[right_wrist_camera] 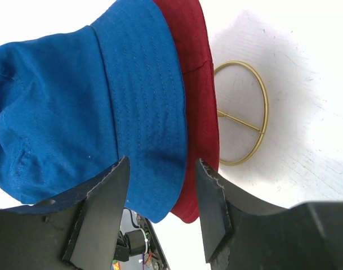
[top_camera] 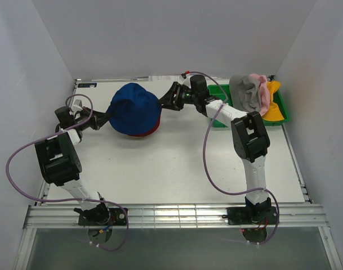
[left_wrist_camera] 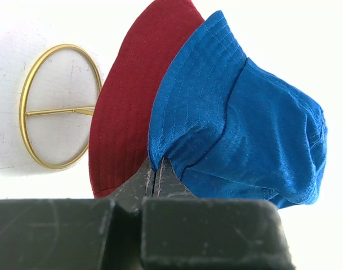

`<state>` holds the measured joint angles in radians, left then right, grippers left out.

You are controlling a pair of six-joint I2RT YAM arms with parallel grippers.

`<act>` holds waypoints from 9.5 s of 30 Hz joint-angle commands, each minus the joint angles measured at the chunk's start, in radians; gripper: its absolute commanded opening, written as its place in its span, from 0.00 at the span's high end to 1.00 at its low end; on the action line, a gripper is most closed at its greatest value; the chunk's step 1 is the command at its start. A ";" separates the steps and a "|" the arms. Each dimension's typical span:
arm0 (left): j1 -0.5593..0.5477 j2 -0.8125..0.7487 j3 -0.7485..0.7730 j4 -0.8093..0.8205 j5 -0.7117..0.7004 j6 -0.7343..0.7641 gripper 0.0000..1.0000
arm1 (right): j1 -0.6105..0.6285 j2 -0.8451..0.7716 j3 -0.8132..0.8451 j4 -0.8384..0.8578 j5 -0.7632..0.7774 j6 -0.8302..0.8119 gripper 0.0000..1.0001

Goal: Stack the hats

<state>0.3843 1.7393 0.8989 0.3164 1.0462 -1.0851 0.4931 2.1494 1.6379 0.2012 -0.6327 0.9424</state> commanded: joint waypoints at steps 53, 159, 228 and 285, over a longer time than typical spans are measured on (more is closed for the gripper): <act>0.002 -0.003 -0.008 -0.043 -0.040 0.071 1.00 | 0.015 0.066 0.037 -0.144 0.102 -0.079 0.92; -0.055 0.111 0.100 -0.089 -0.173 0.096 0.82 | 0.018 0.205 0.412 -0.539 0.180 -0.346 0.92; -0.062 0.109 -0.015 0.240 -0.052 -0.071 1.00 | 0.018 0.216 0.413 -0.548 0.182 -0.341 0.92; -0.062 -0.118 0.264 -0.408 -0.268 0.324 0.37 | -0.053 -0.011 0.470 -0.793 0.303 -0.481 0.40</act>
<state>0.3195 1.7142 1.1095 -0.0086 0.8238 -0.8284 0.4683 2.2669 2.1002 -0.5320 -0.3698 0.5179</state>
